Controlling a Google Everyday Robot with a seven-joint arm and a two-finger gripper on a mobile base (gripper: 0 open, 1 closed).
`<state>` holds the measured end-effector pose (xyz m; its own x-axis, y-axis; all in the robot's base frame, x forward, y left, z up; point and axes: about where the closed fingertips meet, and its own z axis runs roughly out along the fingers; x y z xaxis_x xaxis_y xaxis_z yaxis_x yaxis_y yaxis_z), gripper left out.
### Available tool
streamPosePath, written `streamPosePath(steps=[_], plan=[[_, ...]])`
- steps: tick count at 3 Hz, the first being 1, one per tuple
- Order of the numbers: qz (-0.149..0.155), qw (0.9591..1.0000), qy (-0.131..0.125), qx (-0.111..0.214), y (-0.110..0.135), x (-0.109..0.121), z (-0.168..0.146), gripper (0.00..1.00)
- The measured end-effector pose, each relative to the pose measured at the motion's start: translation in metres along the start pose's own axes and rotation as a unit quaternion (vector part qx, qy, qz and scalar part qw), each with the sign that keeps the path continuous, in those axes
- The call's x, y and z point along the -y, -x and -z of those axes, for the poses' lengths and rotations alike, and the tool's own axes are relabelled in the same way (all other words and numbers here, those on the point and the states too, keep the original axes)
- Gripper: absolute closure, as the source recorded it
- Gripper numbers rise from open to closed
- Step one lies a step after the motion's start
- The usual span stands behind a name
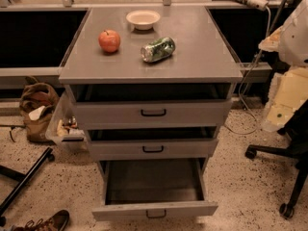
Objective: Close bottom drawer
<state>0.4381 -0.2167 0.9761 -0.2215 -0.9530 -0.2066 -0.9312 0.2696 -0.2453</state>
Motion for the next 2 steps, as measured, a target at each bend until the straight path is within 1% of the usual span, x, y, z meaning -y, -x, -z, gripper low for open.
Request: streamPosePath(steps=[1,2], plan=[[-0.005,1.0000,0.006,0.002,0.0049,-0.0105,-0.0226,0.00],[-0.005,1.0000,0.006,0.002,0.0049,-0.0105,-0.0226,0.00]])
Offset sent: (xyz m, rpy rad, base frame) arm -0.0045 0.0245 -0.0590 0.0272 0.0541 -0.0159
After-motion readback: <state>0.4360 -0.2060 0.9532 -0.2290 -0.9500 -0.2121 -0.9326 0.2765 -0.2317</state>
